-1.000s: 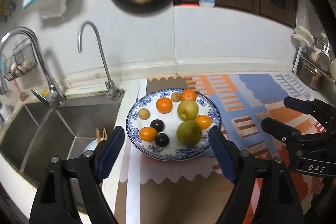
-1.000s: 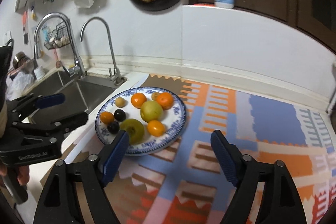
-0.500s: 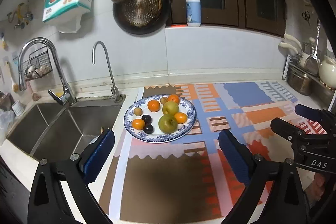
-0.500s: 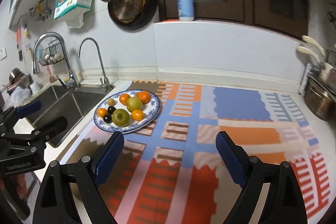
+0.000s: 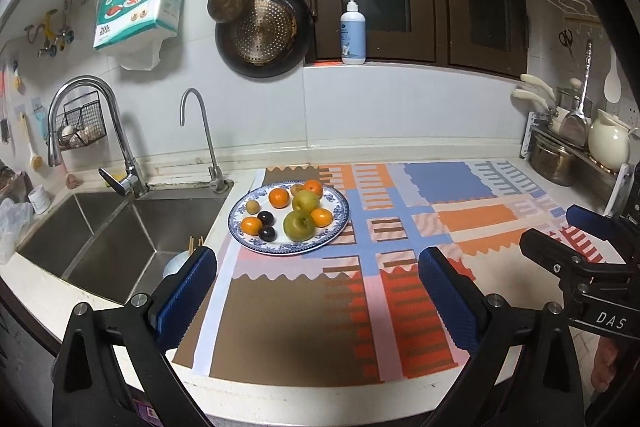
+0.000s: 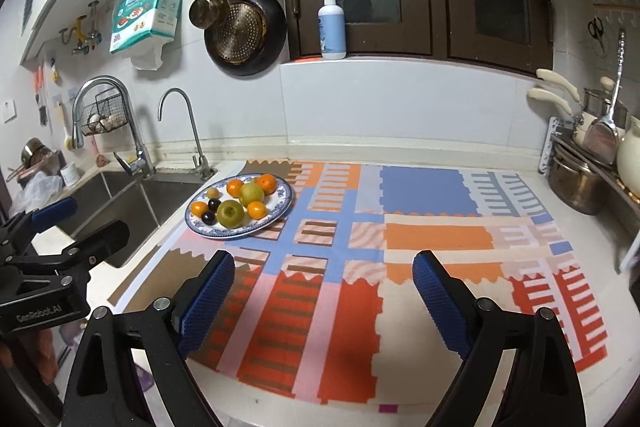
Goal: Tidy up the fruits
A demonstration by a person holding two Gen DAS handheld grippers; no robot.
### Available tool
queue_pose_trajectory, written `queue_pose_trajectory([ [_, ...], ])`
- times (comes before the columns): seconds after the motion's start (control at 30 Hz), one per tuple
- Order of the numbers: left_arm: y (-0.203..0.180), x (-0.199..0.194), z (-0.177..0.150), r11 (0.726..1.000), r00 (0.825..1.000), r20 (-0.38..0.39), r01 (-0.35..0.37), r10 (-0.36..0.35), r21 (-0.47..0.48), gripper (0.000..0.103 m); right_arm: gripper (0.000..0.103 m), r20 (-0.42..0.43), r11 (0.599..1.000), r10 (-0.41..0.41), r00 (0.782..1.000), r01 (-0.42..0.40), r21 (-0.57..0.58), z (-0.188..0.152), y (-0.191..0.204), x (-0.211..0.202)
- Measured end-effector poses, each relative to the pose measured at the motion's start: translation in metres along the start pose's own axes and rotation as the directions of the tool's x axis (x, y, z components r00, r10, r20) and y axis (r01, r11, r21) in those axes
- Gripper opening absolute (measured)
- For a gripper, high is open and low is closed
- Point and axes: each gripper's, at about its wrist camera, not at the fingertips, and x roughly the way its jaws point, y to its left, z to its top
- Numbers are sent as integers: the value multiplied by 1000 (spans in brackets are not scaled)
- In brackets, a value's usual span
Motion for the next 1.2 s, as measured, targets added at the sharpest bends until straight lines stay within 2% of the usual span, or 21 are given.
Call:
queue_pose_trajectory([
  [0.4,-10,-23,-3,1000,1000,27,-1,1,16,103,91,27,1000,-16,1000,16,4,-6,-5,-27],
  [1.2,-17,-37,-5,997,997,71,-47,43,54,103,91,34,1000,-10,999,10,8,-7,-7,-37],
])
